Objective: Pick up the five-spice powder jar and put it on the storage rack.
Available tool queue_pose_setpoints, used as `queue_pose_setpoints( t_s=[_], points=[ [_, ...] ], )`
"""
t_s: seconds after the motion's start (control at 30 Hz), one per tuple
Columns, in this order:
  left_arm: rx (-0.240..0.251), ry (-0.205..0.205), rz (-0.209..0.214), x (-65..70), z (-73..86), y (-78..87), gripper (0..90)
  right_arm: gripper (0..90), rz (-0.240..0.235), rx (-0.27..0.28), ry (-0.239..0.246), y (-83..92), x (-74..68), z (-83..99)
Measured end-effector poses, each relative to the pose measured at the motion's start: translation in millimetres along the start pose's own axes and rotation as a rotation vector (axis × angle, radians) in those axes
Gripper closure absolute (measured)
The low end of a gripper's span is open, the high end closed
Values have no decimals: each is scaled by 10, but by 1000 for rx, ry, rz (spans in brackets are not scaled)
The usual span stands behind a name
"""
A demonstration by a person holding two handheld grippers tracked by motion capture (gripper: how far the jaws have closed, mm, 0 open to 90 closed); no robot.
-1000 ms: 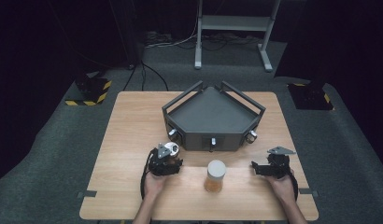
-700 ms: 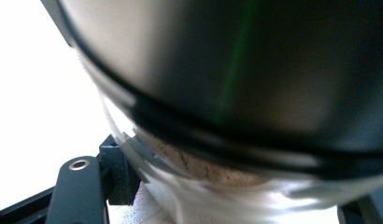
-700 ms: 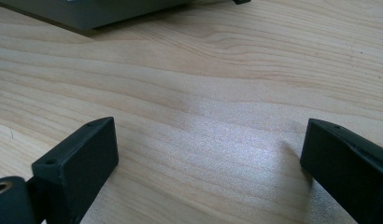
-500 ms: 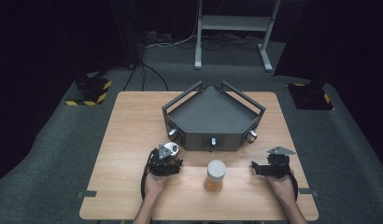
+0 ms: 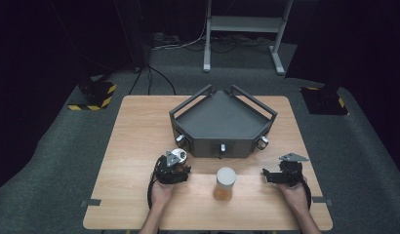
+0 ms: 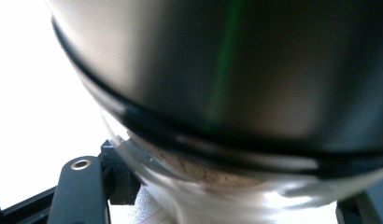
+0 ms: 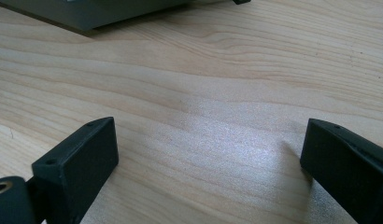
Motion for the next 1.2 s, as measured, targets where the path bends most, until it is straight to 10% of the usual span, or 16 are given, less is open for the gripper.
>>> queue_pose_setpoints(
  t_s=[1.2],
  points=[
    [-24,-36,79,-78,-403,290,314,47,2,2,-2,2,-1,3]
  ],
)
Point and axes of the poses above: each handheld gripper's, and its own axes: y roughly backward along the jaws, z roughly out of its underside, x roughly to its right, the point moved 4 cm from there along -y, roughly forward along the jaws, and after that the axes turned 5 degrees about z, right-handed, at the moved point
